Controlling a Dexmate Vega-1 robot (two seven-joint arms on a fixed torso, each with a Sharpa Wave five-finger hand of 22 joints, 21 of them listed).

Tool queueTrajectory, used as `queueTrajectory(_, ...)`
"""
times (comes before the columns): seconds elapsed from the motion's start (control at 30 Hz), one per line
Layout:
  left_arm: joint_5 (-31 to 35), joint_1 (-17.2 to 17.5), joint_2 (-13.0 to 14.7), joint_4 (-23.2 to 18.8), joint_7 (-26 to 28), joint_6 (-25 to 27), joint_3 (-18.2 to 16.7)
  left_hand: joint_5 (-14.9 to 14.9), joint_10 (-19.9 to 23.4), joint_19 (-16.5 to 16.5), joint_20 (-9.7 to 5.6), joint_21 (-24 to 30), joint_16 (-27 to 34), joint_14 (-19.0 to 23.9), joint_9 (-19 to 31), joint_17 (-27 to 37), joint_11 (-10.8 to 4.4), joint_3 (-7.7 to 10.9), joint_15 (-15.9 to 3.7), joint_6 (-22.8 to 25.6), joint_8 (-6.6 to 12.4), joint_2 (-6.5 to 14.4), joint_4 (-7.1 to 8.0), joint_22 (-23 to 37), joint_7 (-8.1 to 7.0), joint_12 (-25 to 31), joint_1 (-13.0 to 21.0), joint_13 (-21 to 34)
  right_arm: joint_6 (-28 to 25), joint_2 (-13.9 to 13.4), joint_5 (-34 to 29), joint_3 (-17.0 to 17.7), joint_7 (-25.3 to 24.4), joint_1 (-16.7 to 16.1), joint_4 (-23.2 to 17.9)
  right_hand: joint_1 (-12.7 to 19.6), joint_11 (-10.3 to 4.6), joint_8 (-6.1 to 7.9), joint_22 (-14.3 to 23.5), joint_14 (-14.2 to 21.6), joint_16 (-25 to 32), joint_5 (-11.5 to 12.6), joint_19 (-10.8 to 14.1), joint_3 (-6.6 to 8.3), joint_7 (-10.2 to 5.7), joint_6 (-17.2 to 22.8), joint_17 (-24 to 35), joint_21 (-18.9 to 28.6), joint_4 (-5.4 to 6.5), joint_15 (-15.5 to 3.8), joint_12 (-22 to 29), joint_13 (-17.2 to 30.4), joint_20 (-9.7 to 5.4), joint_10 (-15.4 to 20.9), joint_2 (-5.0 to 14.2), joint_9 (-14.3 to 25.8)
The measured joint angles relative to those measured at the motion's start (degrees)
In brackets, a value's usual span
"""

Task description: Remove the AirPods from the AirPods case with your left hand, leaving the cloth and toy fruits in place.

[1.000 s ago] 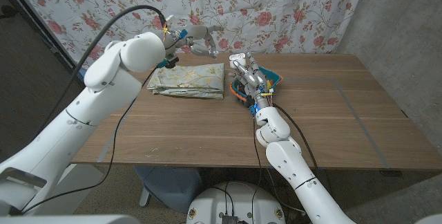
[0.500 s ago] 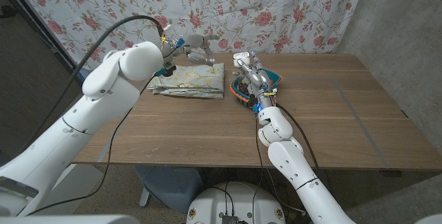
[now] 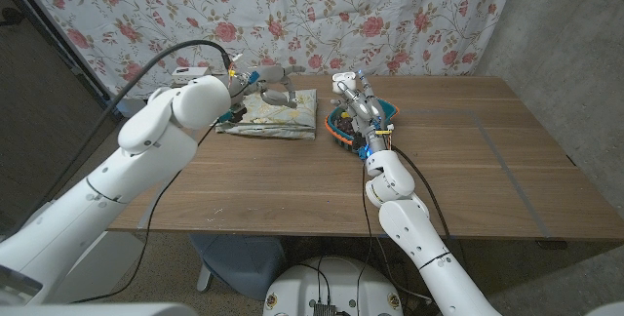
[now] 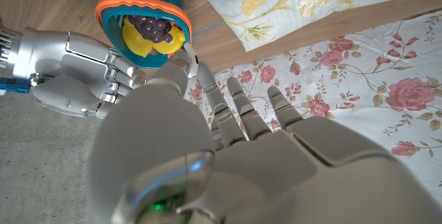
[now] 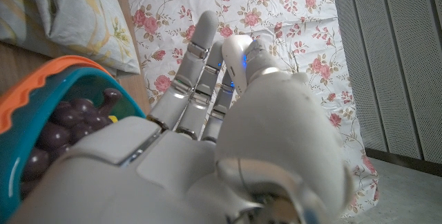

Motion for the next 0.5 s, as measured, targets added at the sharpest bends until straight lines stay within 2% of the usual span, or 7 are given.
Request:
queueTrajectory(0.3,1.88,1.77,1.14,0.19,0.65,-0.05,0.87,-0.05,0.0,0.0,0.0,0.0,-0.27,0.0,0.0,0.0,0.0,0.0,0.01,0.0,0.0,0.06,0.0,0.0,0.0,-0.02,0.35,0.0,0.06,0.01,-0.05,-0.33,-0.11,0.0,-0.06,0.0,0.0,0.0,0.0,0.0,-0.04,0.0,0.0,-0.02,0.0,0.0,-0.02,0.2,-0.02,0.0,-0.01,-0.03,0.0,0.0,0.0,0.0)
queueTrajectory(0.5,2.52,2.77,0.72,1.12,0.72,-0.43,0.96,-0.05,0.0,0.0,0.0,0.0,-0.27,0.01,0.0,0.0,0.0,0.0,0.01,0.0,0.0,0.0,0.0,0.0,0.0,0.0,0.45,0.0,0.15,0.15,-0.21,-0.6,-0.21,0.19,-0.06,0.0,0.0,0.0,0.01,0.0,-0.04,0.0,0.0,-0.32,0.0,0.0,0.03,0.35,-0.32,0.0,-0.03,-0.01,0.0,0.0,-0.01,0.0)
